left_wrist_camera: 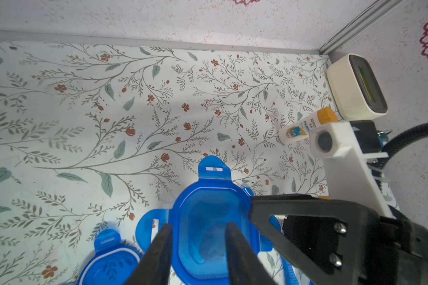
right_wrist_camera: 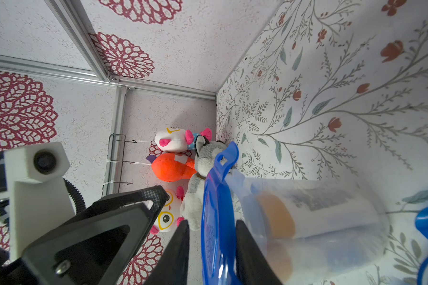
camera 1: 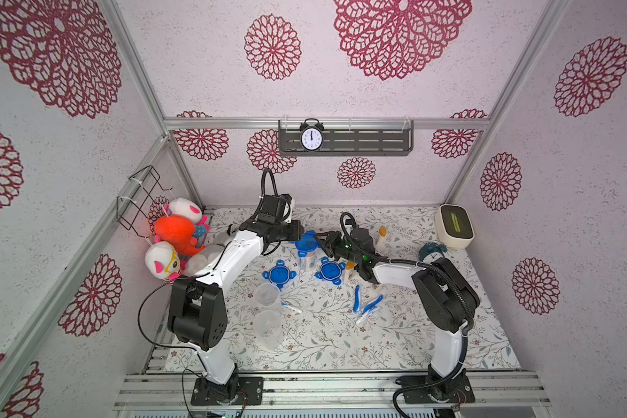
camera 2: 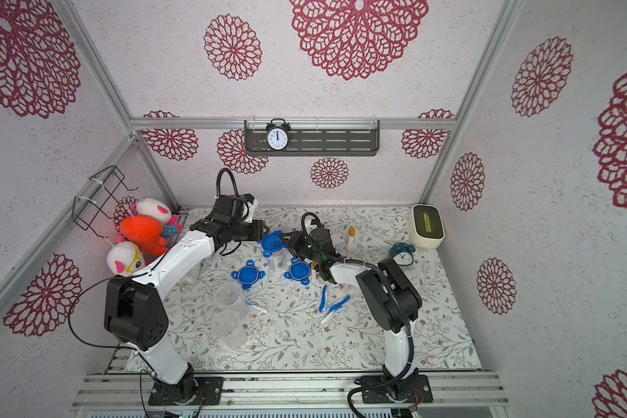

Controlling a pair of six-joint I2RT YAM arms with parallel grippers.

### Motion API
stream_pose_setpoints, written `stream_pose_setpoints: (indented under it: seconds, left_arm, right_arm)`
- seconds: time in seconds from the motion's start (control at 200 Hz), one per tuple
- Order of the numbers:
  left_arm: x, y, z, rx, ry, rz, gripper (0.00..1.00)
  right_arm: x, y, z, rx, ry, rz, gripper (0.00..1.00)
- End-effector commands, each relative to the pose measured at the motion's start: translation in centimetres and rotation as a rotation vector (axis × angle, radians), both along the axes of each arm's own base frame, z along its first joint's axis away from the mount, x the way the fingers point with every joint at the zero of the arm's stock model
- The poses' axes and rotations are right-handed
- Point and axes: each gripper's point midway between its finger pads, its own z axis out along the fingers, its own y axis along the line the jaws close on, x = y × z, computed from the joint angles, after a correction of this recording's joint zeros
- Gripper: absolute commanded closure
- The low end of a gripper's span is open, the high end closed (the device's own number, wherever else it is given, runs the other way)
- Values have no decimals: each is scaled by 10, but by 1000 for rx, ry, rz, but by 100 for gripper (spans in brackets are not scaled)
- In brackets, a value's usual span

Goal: Pack away toiletry kits
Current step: Close the lid on the container.

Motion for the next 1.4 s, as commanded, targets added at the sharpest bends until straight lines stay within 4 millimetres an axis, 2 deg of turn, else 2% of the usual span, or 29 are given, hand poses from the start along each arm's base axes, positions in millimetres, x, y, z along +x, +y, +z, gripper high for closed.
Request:
stream_pose_setpoints:
  seconds: [0.0,0.205,0.405,0.72,0.981,1.396]
  left_arm:
    - [-1,-9,3,-27,21,-22,72]
    - [-1,-14,-8,-28,52,-33,88]
    - [-1,-12,-22,-9,82,-31,93]
    - [-1,-8,-39,35,122,-24,96]
    - [-3,3,-49,105,140,0,96]
    - [-3,0,-61,123,169,-15,97]
  right_arm:
    - [1,-6,8,-12,-22,-6,69]
    - [1,-7,7,-10,-22,-8,70]
    - [1,-6,6,-10,-20,-5,70]
    - [1,-6,8,-8,-24,-5,70]
    - [1,-8,9,-18,-28,-12,70]
    - [-2,-15,22,-61,-67,-29,67]
